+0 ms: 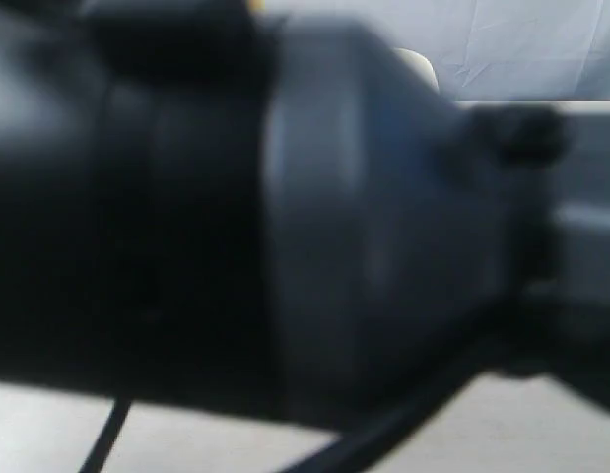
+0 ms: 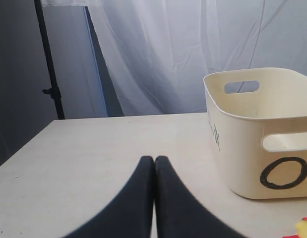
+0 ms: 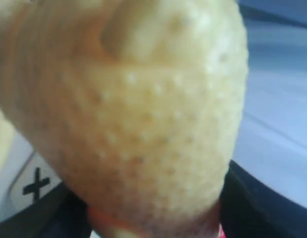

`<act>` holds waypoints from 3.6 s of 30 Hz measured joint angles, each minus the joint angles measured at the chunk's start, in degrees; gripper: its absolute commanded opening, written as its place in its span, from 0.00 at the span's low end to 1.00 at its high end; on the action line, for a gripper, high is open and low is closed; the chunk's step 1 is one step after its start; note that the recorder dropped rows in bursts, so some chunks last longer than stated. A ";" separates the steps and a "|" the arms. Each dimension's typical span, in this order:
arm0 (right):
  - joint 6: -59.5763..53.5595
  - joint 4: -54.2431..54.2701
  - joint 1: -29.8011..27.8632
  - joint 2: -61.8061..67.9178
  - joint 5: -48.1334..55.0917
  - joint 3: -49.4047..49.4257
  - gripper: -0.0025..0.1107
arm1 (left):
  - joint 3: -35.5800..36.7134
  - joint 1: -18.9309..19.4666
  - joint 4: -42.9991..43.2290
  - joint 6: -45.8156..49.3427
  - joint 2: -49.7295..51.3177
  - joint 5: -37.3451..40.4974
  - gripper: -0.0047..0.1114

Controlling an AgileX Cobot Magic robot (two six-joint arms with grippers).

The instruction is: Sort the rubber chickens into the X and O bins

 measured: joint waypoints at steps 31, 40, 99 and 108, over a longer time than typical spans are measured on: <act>97.21 -8.80 -34.33 14.70 -71.38 0.00 0.20 | 0.00 0.00 0.00 0.12 0.00 0.20 0.04; 97.73 5.08 -37.40 19.83 -74.25 0.00 0.54 | 0.00 0.00 0.00 0.12 0.00 0.20 0.04; 10.98 39.51 -26.20 19.34 -0.94 11.49 0.01 | 0.00 0.00 0.09 0.22 0.00 0.24 0.04; 14.16 38.87 -20.56 -3.66 -1.39 12.07 0.01 | 0.00 0.00 0.09 0.22 0.00 0.34 0.04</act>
